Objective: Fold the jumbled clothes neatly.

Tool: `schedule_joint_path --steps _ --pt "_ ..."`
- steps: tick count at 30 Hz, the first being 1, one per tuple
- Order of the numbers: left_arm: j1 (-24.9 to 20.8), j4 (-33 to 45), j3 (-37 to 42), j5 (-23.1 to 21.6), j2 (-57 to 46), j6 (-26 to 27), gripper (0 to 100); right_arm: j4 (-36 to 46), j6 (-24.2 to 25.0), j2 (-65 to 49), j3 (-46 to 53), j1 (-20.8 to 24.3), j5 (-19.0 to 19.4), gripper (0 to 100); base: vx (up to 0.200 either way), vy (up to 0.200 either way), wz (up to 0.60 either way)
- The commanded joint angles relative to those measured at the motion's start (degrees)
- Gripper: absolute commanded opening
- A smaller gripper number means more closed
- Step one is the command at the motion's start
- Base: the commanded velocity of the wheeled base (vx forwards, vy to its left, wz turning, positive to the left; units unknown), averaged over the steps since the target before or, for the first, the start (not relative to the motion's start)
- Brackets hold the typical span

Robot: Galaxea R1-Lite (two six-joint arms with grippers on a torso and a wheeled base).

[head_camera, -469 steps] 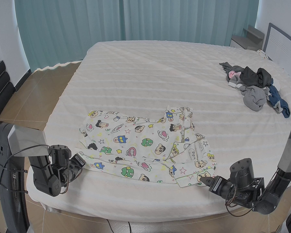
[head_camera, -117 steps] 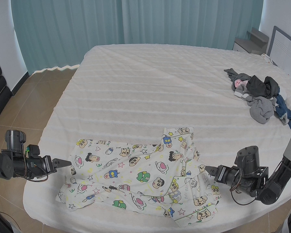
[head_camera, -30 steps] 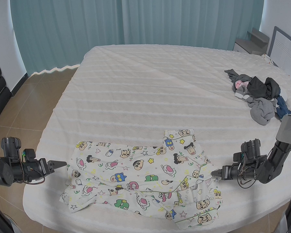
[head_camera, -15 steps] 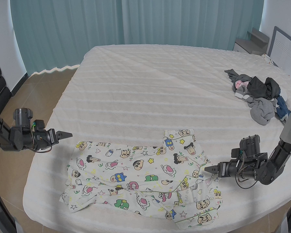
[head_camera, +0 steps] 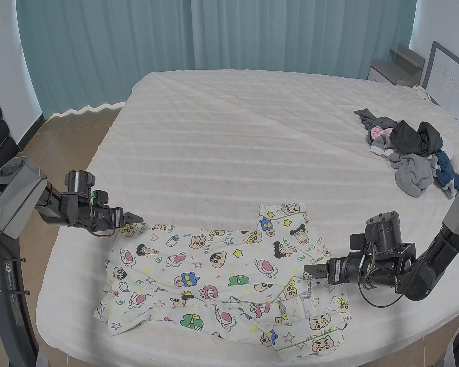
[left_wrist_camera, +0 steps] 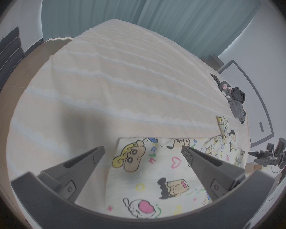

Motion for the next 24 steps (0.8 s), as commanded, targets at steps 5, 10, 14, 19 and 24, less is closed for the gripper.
schedule_joint_path --steps 5,10,14,19,24 --pt "-1.43 0.18 -3.47 0.36 4.82 0.08 100 -0.03 0.12 -1.03 0.06 0.51 -0.03 100 0.000 0.000 0.00" --pt "-1.60 0.09 -3.47 -0.08 5.26 -0.36 100 -0.03 0.21 0.72 -3.63 -0.72 -0.03 100 0.000 0.000 0.00" --pt "-1.69 0.09 -3.21 -0.17 5.26 -0.89 0 1.55 1.79 5.65 -11.19 -2.74 -0.20 100 0.000 0.000 0.00" --pt "-1.60 0.01 -2.06 -0.17 4.82 -0.98 0 11.75 1.97 12.06 -24.02 -4.41 -0.47 100 0.000 0.000 0.00" --pt "-1.25 -0.26 0.13 -0.17 1.48 -0.89 0 18.61 3.90 18.48 -36.24 -5.20 -5.30 100 0.000 0.000 0.00"
